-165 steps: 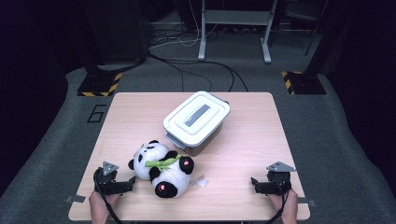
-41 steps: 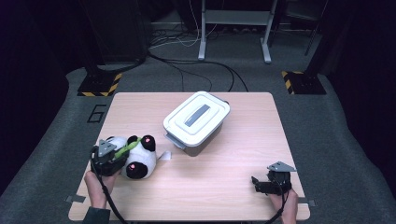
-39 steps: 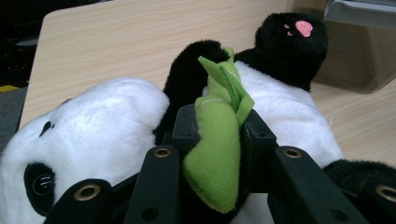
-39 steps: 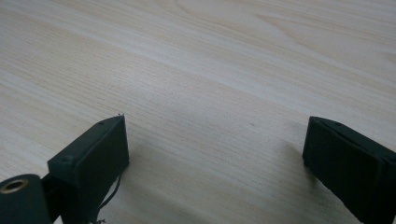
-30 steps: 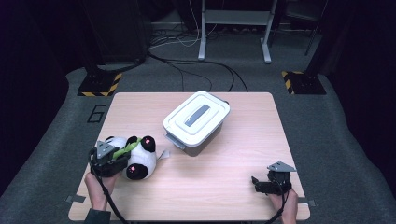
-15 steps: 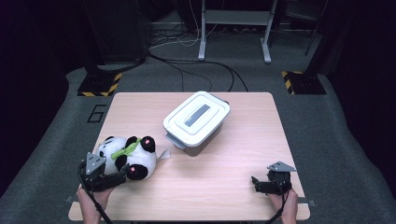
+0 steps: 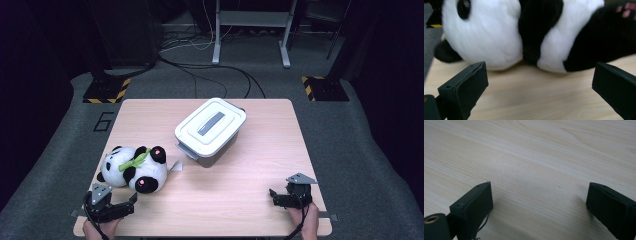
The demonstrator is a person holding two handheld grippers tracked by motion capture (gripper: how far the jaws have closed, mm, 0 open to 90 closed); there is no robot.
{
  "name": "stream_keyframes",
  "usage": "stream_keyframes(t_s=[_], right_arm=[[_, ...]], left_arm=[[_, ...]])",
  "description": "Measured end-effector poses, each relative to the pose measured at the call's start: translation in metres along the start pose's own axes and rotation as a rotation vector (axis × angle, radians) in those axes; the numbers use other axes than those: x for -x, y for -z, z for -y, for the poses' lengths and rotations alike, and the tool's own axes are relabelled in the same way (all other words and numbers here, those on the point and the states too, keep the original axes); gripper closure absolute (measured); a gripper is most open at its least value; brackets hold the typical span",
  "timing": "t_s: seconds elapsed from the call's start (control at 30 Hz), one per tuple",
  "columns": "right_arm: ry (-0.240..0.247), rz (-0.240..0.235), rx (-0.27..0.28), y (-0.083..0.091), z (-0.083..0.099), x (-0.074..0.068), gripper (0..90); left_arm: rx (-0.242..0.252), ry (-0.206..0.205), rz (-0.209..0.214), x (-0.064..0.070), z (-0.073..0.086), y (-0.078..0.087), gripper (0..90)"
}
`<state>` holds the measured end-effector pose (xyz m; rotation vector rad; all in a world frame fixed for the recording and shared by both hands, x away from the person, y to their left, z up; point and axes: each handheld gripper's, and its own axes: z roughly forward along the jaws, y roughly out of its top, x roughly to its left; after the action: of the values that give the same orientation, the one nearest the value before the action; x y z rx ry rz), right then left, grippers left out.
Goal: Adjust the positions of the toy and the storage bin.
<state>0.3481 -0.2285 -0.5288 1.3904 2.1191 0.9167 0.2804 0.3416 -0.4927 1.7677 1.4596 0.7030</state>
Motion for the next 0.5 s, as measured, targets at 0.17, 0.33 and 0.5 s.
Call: stream_keyframes(t_s=[0.17,0.33,0.5], right_arm=[[-0.001,0.003,0.0,0.0,0.0,0.0,6.1],[-0.005,0.0,0.0,0.0,0.0,0.0,5.9],[-0.016,0.009,-0.018,-0.001,-0.002,0.0,2.3]], left_arm=[[-0.108,-0.026,-0.005,-0.001,0.02,-0.026,0.1],[-0.123,-0.041,-0.004,-0.003,0.024,-0.036,0.0],[-0.101,-0.04,-0.003,-0.006,0.025,-0.038,0.0]])
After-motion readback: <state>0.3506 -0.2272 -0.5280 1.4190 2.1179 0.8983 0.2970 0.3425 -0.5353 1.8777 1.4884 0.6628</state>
